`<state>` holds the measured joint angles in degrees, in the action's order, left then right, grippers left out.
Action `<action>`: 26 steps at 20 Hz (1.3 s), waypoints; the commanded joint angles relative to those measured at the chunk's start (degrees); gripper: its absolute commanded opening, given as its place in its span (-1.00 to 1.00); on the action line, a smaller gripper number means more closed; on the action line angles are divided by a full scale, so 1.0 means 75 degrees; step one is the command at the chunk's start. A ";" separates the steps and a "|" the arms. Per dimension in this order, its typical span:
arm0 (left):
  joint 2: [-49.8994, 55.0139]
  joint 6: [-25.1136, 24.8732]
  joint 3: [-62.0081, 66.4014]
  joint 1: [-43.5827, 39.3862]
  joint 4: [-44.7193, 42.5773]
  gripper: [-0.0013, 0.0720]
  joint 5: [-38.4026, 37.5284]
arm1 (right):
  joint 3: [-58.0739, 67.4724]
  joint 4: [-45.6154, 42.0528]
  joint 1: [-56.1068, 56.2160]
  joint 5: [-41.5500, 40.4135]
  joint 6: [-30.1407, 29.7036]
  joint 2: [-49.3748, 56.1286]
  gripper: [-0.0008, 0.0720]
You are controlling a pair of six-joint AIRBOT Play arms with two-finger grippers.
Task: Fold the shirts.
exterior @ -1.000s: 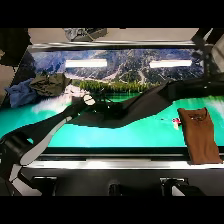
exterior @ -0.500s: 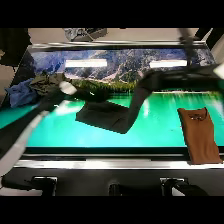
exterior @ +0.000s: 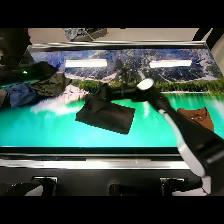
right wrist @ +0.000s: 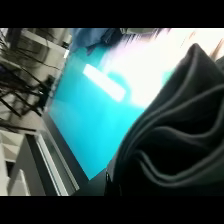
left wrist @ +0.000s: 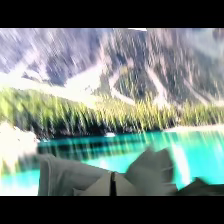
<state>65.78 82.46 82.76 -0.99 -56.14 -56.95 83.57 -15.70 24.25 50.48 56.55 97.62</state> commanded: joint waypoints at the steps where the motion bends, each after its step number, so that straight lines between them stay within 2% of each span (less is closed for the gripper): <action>1: -0.0519 0.0000 -0.0012 0.0207 -0.0122 -0.87 -0.0090 | 0.0006 0.1326 0.0516 -0.0423 -0.0204 0.1049 -0.87; 2: -0.0493 0.0000 -0.0044 0.0195 -0.0122 -0.87 -0.0070 | 0.0006 0.1454 0.0516 -0.0402 -0.0204 0.1157 -0.84; 3: -0.0481 -0.0003 -0.0137 0.0169 -0.0122 -0.87 -0.0009 | 0.0006 0.1553 0.0504 -0.0431 -0.0219 0.1183 -0.33; 4: -0.0481 0.0000 -0.0271 0.0169 -0.0122 -0.87 0.0047 | 0.0009 0.1644 0.0431 -0.0388 -0.0481 0.1142 0.50; 5: -0.0481 -0.0003 -0.0417 0.0172 -0.0131 -0.87 0.0050 | 0.0006 0.1553 0.0259 -0.0119 -0.0807 0.1032 0.59; 7: -0.0481 -0.0026 -0.0606 0.0207 -0.0265 -0.87 0.0041 | 0.0006 0.0542 -0.0373 0.0691 -0.0804 0.0656 0.59; 10: -0.0507 -0.0026 -0.0627 0.0396 -0.0796 -0.87 -0.0055 | 0.0006 -0.2605 -0.1754 0.2092 0.0306 -0.0201 0.60; 11: -0.0510 -0.0026 -0.0627 0.0484 -0.0898 -0.87 -0.0096 | 0.0000 -0.4103 -0.2247 0.2908 0.0883 -0.0484 0.79; 12: -0.0507 -0.0026 -0.0627 0.0562 -0.0953 -0.87 -0.0119 | -0.0038 -0.5394 -0.2643 0.3710 0.1381 -0.0656 0.82; 13: -0.0501 -0.0026 -0.0629 0.0603 -0.0956 -0.87 -0.0119 | -0.0216 -0.6353 -0.2981 0.4401 0.1722 -0.0758 0.81; 14: -0.0498 -0.0026 -0.0629 0.0600 -0.0956 -0.87 -0.0119 | -0.0557 -0.6703 -0.3185 0.4657 0.1839 -0.0810 0.79; 15: -0.0498 -0.0023 -0.0629 0.0586 -0.0941 -0.87 -0.0119 | -0.1067 -0.6677 -0.3293 0.4540 0.2034 -0.0810 0.69; 16: -0.0507 -0.0023 -0.0627 0.0545 -0.0938 -0.87 -0.0122 | -0.1606 -0.6330 -0.3287 0.4077 0.2113 -0.0810 0.69; 17: -0.0513 -0.0017 -0.0627 0.0513 -0.0909 -0.87 -0.0125 | -0.2171 -0.5514 -0.3238 0.3340 0.1982 -0.0807 0.69; 19: -0.0510 -0.0020 -0.0627 0.0501 -0.0778 -0.86 -0.0125 | -0.2990 -0.3503 -0.3107 0.1999 0.1157 -0.0801 0.70; 20: -0.0513 -0.0020 -0.0627 0.0501 -0.0772 -0.86 -0.0125 | -0.3241 -0.2903 -0.3031 0.1489 0.0941 -0.0775 0.70; 24: -0.0510 -0.0015 -0.0627 0.0501 -0.0769 -0.86 -0.0157 | -0.3375 -0.1853 -0.2617 0.0994 0.0685 -0.0361 0.65; 25: -0.0510 -0.0015 -0.0627 0.0501 -0.0769 -0.86 -0.0157 | -0.3375 -0.1772 -0.2483 0.0854 0.0691 -0.0262 0.43; 26: -0.0510 -0.0015 -0.0627 0.0501 -0.0772 -0.86 -0.0157 | -0.3363 -0.1757 -0.2372 0.0600 0.0670 -0.0221 -0.15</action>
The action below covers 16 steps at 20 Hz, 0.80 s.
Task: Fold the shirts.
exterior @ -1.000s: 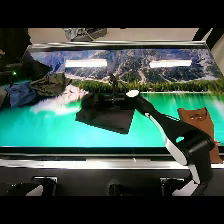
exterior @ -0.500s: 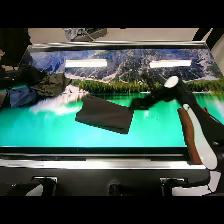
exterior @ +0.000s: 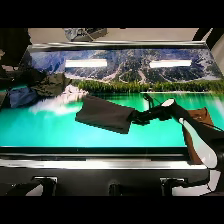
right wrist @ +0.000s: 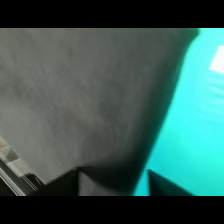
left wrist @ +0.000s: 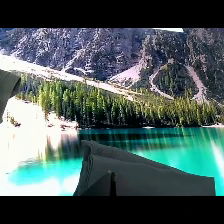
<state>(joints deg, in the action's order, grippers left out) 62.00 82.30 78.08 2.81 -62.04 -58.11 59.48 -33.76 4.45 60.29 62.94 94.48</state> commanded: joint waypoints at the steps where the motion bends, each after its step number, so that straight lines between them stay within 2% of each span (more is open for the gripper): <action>1: -0.0006 0.0000 -0.0003 -0.0006 0.0015 -0.86 -0.0003 | -0.0105 0.0653 0.0297 -0.0924 -0.0455 0.0181 -0.84; 3: 0.0000 -0.0160 -0.0003 -0.0006 -0.0017 -0.86 -0.0006 | 0.0154 0.0557 0.0172 -0.0656 -0.1466 -0.0023 -0.87; 6: 0.0003 -0.0300 -0.0003 -0.0003 -0.0023 -0.86 0.0000 | 0.0933 0.0026 -0.0656 0.0286 -0.1635 -0.0787 -0.88; 7: 0.0009 -0.0391 -0.0003 -0.0003 -0.0023 -0.86 0.0000 | 0.1279 -0.0353 -0.1067 0.0650 -0.1384 -0.1078 -0.88; 10: 0.0015 -0.0408 -0.0003 -0.0006 -0.0052 -0.86 0.0000 | 0.2480 -0.2512 -0.2707 0.1839 0.0233 -0.1810 -0.88; 13: 0.0017 -0.0408 -0.0006 -0.0006 -0.0052 -0.86 0.0000 | 0.3526 -0.2830 -0.4313 0.2658 0.0490 -0.2209 -0.88; 16: 0.0026 -0.0557 -0.0006 -0.0003 -0.0082 -0.86 0.0009 | 0.4266 -0.2882 -0.5555 0.3010 0.1201 -0.2320 -0.88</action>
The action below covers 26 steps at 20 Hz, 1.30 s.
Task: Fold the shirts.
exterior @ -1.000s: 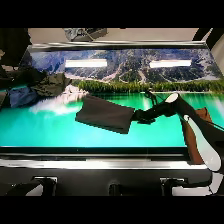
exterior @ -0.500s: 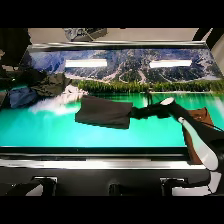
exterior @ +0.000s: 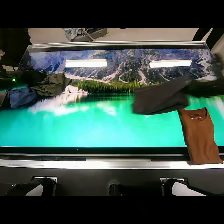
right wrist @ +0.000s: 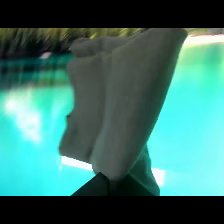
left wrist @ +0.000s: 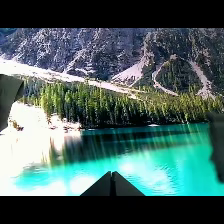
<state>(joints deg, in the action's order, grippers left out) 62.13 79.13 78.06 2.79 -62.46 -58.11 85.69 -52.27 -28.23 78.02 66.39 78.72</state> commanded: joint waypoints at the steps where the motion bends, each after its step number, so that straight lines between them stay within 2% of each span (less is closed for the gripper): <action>1: 0.0020 -0.0134 0.0000 0.0000 -0.0026 -0.86 0.0009 | 0.0927 -0.0411 -0.1486 0.0819 0.0860 -0.0227 -0.88; 5: 0.0032 -0.0163 -0.0003 0.0000 -0.0035 -0.86 0.0006 | 0.1358 -0.0411 -0.2162 0.1402 0.0927 -0.0227 -0.87; 10: 0.0032 -0.0160 0.0000 0.0000 -0.0166 -0.86 0.0006 | 0.1836 -0.0358 -0.2649 0.1498 0.1300 -0.0248 -0.87; 14: 0.0032 -0.0166 0.0000 0.0009 -0.0169 -0.86 0.0006 | 0.1836 -0.0551 -0.2914 0.2398 0.1297 -0.0417 -0.87; 16: 0.0032 -0.0163 0.0000 0.0006 -0.0166 -0.86 0.0009 | 0.1827 -0.0938 -0.3028 0.3346 0.1285 -0.0423 -0.87; 17: 0.0032 -0.0166 0.0000 0.0006 -0.0169 -0.86 0.0009 | 0.1824 -0.1530 -0.3025 0.3762 0.1052 -0.0428 -0.87; 21: 0.0032 -0.0192 0.0000 0.0006 -0.0169 -0.86 0.0009 | 0.1093 -0.3075 -0.3010 0.3745 0.1008 -0.0799 -0.87; 24: 0.0032 -0.0192 0.0000 0.0006 -0.0169 -0.86 0.0009 | -0.0799 -0.4127 -0.3010 0.3751 0.0799 -0.1236 -0.87; 26: 0.0032 -0.0192 0.0000 0.0009 -0.0169 -0.86 0.0009 | -0.1973 -0.4998 -0.3013 0.3290 0.0606 -0.1451 -0.87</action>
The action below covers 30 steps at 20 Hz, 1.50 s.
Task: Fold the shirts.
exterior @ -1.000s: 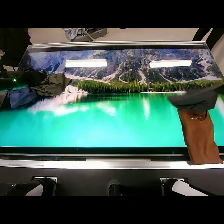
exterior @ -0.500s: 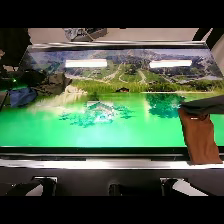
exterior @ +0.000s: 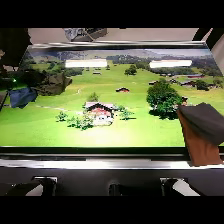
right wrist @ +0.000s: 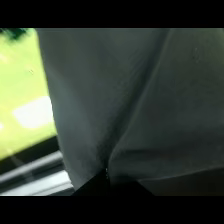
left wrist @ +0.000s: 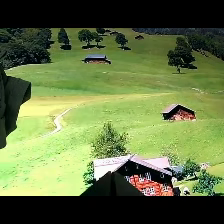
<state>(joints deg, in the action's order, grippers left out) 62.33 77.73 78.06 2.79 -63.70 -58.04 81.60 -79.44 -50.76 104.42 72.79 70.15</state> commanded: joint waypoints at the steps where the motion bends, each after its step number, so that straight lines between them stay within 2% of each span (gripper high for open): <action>1: 0.0006 -0.0006 0.0000 0.0009 -0.0003 -0.86 0.0000 | -0.1894 -0.1638 -0.0015 -0.0542 -0.0262 -0.0358 -0.87; 5: 0.0006 0.0003 0.0000 0.0006 0.0003 -0.86 0.0000 | -0.2943 -0.1524 -0.0015 -0.1343 -0.0061 -0.0370 -0.87; 9: 0.0006 0.0006 0.0000 0.0006 0.0003 -0.86 0.0000 | -0.3523 -0.1562 -0.0015 -0.1279 0.0076 -0.0370 -0.86; 10: 0.0006 0.0006 0.0000 0.0006 0.0003 -0.86 -0.0003 | -0.3573 -0.1612 -0.0015 -0.1250 0.0093 -0.0370 -0.59; 11: 0.0003 0.0003 0.0000 0.0006 0.0003 -0.86 -0.0003 | -0.3564 -0.1751 -0.0015 -0.1274 0.0099 -0.0370 0.24; 12: -0.0006 0.0003 0.0000 0.0006 0.0003 -0.86 -0.0009 | -0.3480 -0.1985 -0.0012 -0.1250 -0.0163 -0.0373 0.79; 15: -0.0122 0.0006 0.0207 0.0006 0.0006 -0.87 -0.0146 | -0.2302 -0.2704 -0.0012 -0.1364 -0.0816 -0.0385 0.79; 17: -0.0085 -0.0003 0.0819 0.0006 -0.0166 -0.87 -0.0108 | -0.0627 -0.2489 0.0134 -0.2028 -0.0935 -0.0385 0.64; 18: 0.0012 0.0026 0.1241 -0.0041 -0.0632 -0.87 -0.0117 | 0.0277 -0.2235 0.0431 -0.2433 -0.0935 -0.0388 0.55; 19: 0.0140 0.0277 0.1585 -0.0117 -0.1402 -0.87 -0.0114 | 0.0970 -0.1912 0.0854 -0.3008 -0.0938 -0.0388 0.55; 22: 0.0799 0.1679 0.1818 -0.0481 -0.4293 -0.86 -0.0382 | 0.1915 -0.0353 0.2955 -0.4575 -0.1020 -0.0385 0.56; 23: 0.1078 0.1862 0.1754 -0.0484 -0.4470 -0.70 -0.0854 | 0.1886 0.0020 0.3748 -0.4642 -0.1005 -0.0344 0.60; 24: 0.1381 0.2276 0.1614 -0.0469 -0.4418 0.00 -0.1580 | 0.1804 0.0023 0.4625 -0.4511 -0.0924 -0.0195 0.61; 25: 0.1641 0.2742 0.1384 -0.0472 -0.4322 0.85 -0.2480 | 0.1638 -0.0204 0.5345 -0.4194 -0.1017 0.0023 0.79; 26: 0.1786 0.2419 0.0927 -0.0478 -0.4001 0.99 -0.3281 | 0.1431 -0.0472 0.5916 -0.3585 -0.1244 0.0353 0.89; 27: 0.1708 0.2113 0.0230 -0.0481 -0.3754 0.99 -0.3392 | 0.1177 -0.0434 0.6254 -0.2891 -0.1265 0.0720 0.86; 28: 0.1451 0.2124 -0.0632 -0.0478 -0.3602 0.99 -0.3150 | 0.0868 -0.0169 0.6446 -0.2375 -0.1253 0.1020 0.84; 30: 0.0778 0.2340 -0.2090 -0.0478 -0.3555 0.99 -0.2229 | 0.0306 -0.0029 0.6776 -0.2148 -0.1244 0.1376 0.75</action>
<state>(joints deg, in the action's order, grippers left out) 71.26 93.36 74.19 -0.69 -90.70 -76.03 88.07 -81.95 -6.74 82.52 64.05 76.23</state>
